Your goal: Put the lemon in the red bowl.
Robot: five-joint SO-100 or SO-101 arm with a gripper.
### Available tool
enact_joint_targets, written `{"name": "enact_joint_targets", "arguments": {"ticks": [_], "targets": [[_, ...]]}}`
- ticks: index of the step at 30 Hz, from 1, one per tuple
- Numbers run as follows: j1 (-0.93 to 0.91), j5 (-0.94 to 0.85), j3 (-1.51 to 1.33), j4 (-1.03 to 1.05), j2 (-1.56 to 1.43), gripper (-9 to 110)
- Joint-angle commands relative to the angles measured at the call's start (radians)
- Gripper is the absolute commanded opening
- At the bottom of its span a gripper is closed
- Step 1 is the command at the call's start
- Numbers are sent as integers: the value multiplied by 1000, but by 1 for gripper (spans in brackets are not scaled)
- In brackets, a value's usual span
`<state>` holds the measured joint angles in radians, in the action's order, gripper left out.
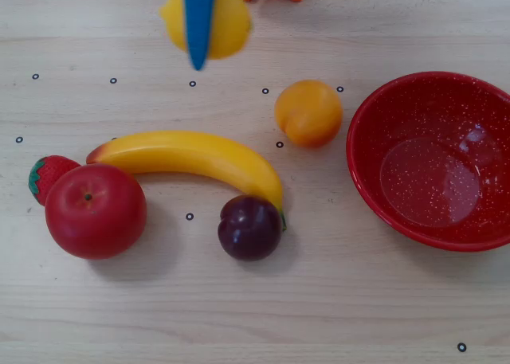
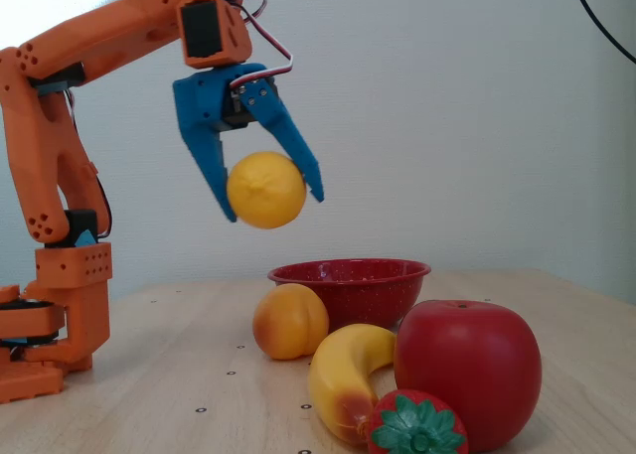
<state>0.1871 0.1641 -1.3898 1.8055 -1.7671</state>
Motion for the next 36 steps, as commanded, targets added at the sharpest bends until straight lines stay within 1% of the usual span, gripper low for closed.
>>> {"name": "enact_joint_targets", "arguments": {"ticks": [1, 6, 13, 21, 27, 36], "targets": [[-103, -94, 120, 9, -60, 0], [-265, -173, 94, -123, -97, 0], [-468, -215, 23, -305, -124, 0], [-667, -149, -193, -615, -153, 0], [-741, -40, -305, -841, -92, 0], [-755, 63, -382, -1132, 101, 0]]}}
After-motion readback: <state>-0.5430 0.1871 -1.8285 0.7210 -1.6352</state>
